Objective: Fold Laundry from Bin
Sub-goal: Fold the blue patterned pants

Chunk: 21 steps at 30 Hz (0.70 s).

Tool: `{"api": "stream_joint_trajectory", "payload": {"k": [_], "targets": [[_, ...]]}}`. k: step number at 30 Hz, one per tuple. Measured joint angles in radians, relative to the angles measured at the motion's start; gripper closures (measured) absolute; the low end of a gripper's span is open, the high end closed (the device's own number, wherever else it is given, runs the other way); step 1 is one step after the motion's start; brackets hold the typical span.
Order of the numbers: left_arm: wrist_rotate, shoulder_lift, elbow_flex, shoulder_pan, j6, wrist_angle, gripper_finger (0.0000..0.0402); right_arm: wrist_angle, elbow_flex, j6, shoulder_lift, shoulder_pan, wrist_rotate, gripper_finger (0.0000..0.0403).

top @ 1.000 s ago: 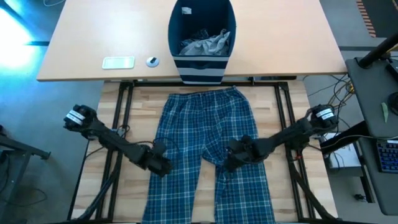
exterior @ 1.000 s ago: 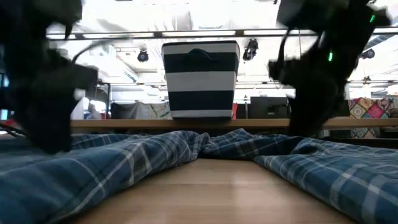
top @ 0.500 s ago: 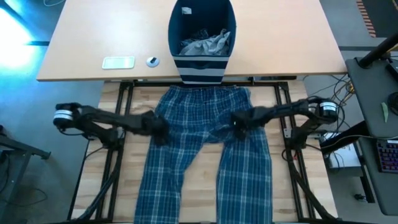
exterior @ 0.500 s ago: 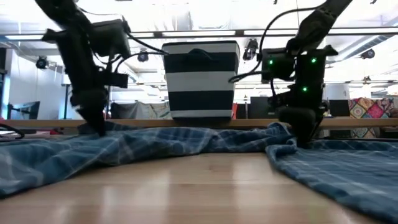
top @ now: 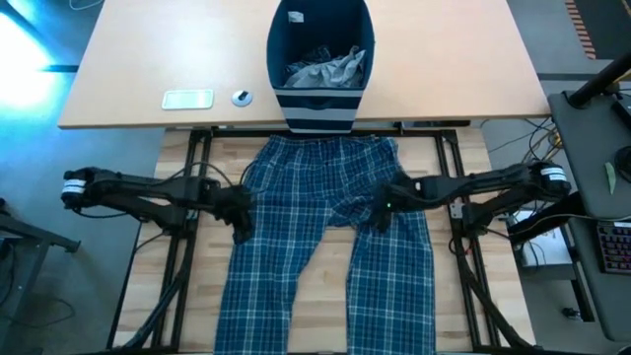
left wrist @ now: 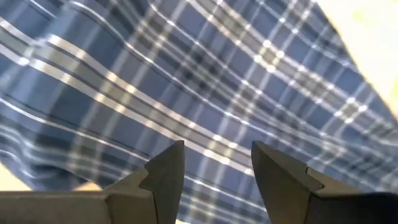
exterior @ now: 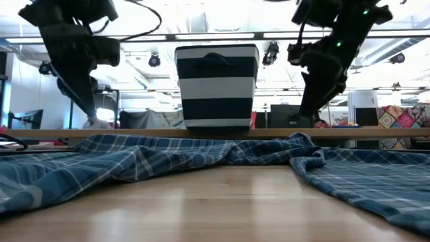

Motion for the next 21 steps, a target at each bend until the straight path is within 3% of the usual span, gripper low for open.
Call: {"api": "stream_joint_trajectory", "payload": {"k": [6,11,17,21], "targets": [[-0.007,-0.008,0.000,-0.073,-0.210,0.001,0.0223,0.052,0.000,0.034,0.035,0.106,0.038,0.0204],[-0.018,-0.008,0.000,-0.199,-0.422,0.053,0.0193,0.054,0.019,0.026,0.038,0.155,0.041,0.0204],[-0.120,-0.003,0.018,-0.380,-0.658,0.150,0.0162,0.057,0.087,-0.041,0.038,0.202,0.053,0.0204],[-0.212,0.031,0.071,-0.475,-0.720,0.167,0.0162,0.060,0.138,-0.063,0.038,0.254,0.069,0.0204]]}}
